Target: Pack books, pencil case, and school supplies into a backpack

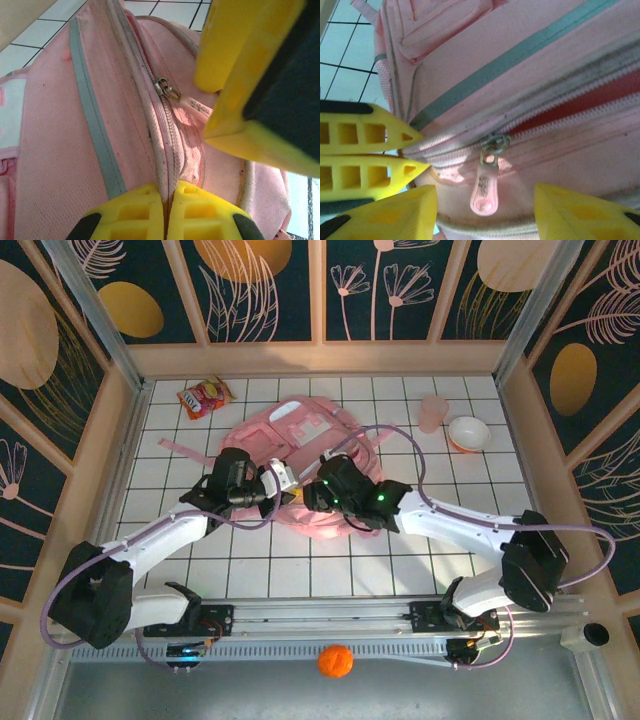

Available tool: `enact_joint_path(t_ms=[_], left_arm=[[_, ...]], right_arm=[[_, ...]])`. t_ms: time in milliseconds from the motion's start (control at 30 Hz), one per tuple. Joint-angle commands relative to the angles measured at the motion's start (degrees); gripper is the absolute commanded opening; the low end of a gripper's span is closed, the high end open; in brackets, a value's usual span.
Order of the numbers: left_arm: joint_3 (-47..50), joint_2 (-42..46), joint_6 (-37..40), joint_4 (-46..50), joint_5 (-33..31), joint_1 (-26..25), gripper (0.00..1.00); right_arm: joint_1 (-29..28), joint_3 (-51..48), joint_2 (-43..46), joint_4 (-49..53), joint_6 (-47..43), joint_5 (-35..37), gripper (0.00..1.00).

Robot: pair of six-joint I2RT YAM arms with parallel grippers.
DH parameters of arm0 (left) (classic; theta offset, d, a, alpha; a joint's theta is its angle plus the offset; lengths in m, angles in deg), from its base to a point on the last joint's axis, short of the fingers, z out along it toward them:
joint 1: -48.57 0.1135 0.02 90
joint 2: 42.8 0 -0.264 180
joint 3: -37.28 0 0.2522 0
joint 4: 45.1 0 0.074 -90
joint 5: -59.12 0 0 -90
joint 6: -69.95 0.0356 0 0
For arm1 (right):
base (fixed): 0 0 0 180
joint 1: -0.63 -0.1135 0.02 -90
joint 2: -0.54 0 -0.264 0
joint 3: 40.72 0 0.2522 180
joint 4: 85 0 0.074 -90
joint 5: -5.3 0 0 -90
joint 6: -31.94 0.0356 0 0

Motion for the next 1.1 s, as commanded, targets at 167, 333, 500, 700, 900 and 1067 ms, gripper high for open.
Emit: enact_joint_path(t_ms=[167, 333, 500, 700, 900, 1067], left_arm=[[-2.85, 0.59, -1.69, -4.51, 3.71, -0.33, 0.00], [-2.94, 0.60, -1.71, -4.39, 3.62, -0.34, 0.00], [-3.38, 0.24, -1.70, -4.32, 3.91, -0.34, 0.00], [-3.81, 0.01, -0.71, -2.73, 2.43, -0.29, 0.00], [-4.28, 0.50, 2.98, 2.05, -2.36, -0.19, 0.00], [-4.83, 0.93, 6.15, 7.86, -6.75, 1.67, 0.00]], right_arm=[[1.35, 2.87, -1.76, 5.89, -0.20, 7.40, 0.32], [2.11, 2.56, -1.68, 4.77, -1.00, 5.92, 0.30], [2.56, 3.60, -3.29, 5.23, -3.06, 5.25, 0.37], [4.65, 4.43, -2.89, 7.04, -6.61, 3.87, 0.14], [10.37, 2.16, 0.41, 7.64, -10.67, -0.62, 0.00], [15.81, -1.59, 2.55, 5.75, -16.01, -7.48, 0.00]])
